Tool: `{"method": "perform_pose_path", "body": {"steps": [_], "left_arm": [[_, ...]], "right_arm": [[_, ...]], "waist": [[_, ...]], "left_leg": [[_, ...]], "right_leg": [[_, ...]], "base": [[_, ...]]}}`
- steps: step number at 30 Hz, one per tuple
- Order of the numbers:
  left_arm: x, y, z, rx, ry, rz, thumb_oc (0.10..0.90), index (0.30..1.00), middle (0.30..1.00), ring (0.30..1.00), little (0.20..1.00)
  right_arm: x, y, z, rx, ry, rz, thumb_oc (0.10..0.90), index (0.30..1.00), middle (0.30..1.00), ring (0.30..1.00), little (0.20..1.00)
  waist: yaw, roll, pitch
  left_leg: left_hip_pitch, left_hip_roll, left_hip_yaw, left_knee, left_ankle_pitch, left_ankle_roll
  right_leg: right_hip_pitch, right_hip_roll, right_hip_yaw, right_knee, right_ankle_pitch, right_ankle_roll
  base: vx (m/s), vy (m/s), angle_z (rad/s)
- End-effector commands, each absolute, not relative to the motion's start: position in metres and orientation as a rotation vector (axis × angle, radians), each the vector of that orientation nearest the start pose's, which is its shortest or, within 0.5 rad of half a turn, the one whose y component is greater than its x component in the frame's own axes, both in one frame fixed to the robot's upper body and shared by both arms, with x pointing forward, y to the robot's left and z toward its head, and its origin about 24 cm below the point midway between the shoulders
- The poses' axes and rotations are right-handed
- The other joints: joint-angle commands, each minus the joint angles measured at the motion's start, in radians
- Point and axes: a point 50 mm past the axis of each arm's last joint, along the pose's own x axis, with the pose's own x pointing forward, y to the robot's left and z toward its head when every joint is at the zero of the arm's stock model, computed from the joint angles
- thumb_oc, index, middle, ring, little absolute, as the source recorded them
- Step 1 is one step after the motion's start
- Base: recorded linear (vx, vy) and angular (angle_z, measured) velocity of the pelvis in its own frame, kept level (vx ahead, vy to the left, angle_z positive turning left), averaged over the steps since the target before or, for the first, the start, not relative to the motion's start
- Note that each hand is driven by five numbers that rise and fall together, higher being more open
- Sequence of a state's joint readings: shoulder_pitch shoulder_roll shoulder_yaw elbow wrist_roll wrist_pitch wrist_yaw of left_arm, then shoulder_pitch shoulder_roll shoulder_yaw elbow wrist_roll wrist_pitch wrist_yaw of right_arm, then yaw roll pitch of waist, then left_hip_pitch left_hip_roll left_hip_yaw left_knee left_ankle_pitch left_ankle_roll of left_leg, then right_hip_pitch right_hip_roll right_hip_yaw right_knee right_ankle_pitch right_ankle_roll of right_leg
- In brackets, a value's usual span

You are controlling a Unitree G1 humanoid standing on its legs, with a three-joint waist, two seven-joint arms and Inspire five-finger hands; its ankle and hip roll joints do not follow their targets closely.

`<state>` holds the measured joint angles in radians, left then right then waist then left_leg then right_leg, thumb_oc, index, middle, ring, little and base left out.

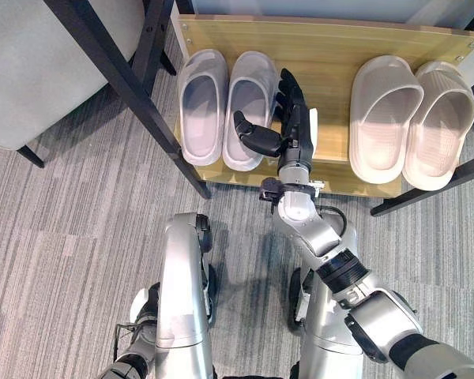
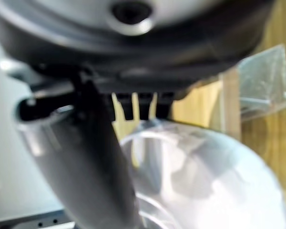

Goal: Arrange the slippers neatly on the shoe rack.

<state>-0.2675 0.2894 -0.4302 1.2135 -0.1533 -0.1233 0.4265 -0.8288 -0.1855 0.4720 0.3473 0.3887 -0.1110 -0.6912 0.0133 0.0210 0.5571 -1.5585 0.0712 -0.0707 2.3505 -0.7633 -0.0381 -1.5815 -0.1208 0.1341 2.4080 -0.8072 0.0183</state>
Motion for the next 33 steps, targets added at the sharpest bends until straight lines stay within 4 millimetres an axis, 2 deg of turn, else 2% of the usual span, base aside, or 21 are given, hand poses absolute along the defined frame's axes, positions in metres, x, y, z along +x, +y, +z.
{"method": "perform_pose_path", "body": {"steps": [1,8,16,19,25,27,32,33], "left_arm": [[0.190,0.229,-0.120,0.699,0.773,0.207,0.800,0.900,0.900,0.900,0.900],[0.188,0.228,-0.122,0.705,0.774,0.200,0.800,0.900,0.900,0.900,0.900],[0.183,0.239,-0.121,0.715,0.789,0.229,0.800,0.900,0.900,0.900,0.900],[0.182,0.242,-0.121,0.711,0.794,0.246,0.800,0.900,0.900,0.900,0.900],[0.176,0.242,-0.124,0.712,0.812,0.236,0.800,0.900,0.900,0.900,0.900],[0.170,0.247,-0.126,0.703,0.835,0.242,0.800,0.900,0.900,0.900,0.900],[0.158,0.254,-0.130,0.703,0.885,0.261,0.800,0.900,0.900,0.900,0.900],[0.153,0.255,-0.132,0.708,0.905,0.260,0.800,0.900,0.900,0.900,0.900]], "right_arm": [[0.331,-0.028,0.267,0.189,-0.718,0.024,0.800,0.900,0.900,0.900,0.900],[0.335,-0.033,0.271,0.165,-0.737,-0.035,0.800,0.900,0.900,0.900,0.900],[0.331,-0.042,0.284,0.145,-0.813,-0.094,0.800,0.900,0.900,0.900,0.900],[0.325,-0.049,0.288,0.126,-0.862,-0.124,0.800,0.900,0.900,0.900,0.900],[0.299,-0.062,0.299,0.067,-1.042,-0.145,0.800,0.900,0.900,0.900,0.900],[0.287,-0.070,0.301,-0.016,-1.126,-0.164,0.800,0.900,0.900,0.900,0.900],[0.271,-0.084,0.303,-0.078,-1.219,-0.236,0.800,0.900,0.900,0.900,0.900],[0.267,-0.088,0.298,-0.099,-1.222,-0.249,0.800,0.900,0.900,0.900,0.900]], "waist": [[0.070,0.018,-0.037],[0.072,0.021,-0.037],[0.068,0.019,-0.037],[0.064,0.017,-0.037],[0.051,0.010,-0.037],[0.044,0.003,-0.037],[0.033,-0.008,-0.037],[0.029,-0.012,-0.037]], "left_leg": [[-0.011,-0.094,-0.071,-0.088,-0.012,0.033],[-0.011,-0.095,-0.071,-0.087,-0.012,0.033],[-0.011,-0.095,-0.074,-0.079,-0.009,0.031],[-0.011,-0.096,-0.073,-0.075,-0.009,0.031],[-0.011,-0.099,-0.072,-0.071,-0.009,0.034],[-0.011,-0.098,-0.073,-0.065,-0.010,0.034],[-0.011,-0.097,-0.073,-0.059,-0.009,0.034],[-0.011,-0.096,-0.073,-0.060,-0.010,0.034]], "right_leg": [[0.011,0.042,0.093,-0.001,0.083,-0.068],[0.011,0.043,0.091,0.001,0.081,-0.068],[0.011,0.045,0.096,0.008,0.082,-0.067],[0.011,0.045,0.095,0.010,0.082,-0.067],[0.011,0.048,0.100,0.010,0.084,-0.064],[0.011,0.049,0.100,0.013,0.081,-0.063],[0.011,0.049,0.098,0.017,0.077,-0.064],[0.011,0.050,0.099,0.016,0.075,-0.064]], "base": [[0.00,0.000,0.00],[0.00,0.000,0.00],[0.00,0.000,0.00],[0.00,0.000,0.00],[0.00,0.000,0.00],[0.00,0.000,0.00],[0.00,0.000,0.00],[0.00,0.000,0.00]]}}
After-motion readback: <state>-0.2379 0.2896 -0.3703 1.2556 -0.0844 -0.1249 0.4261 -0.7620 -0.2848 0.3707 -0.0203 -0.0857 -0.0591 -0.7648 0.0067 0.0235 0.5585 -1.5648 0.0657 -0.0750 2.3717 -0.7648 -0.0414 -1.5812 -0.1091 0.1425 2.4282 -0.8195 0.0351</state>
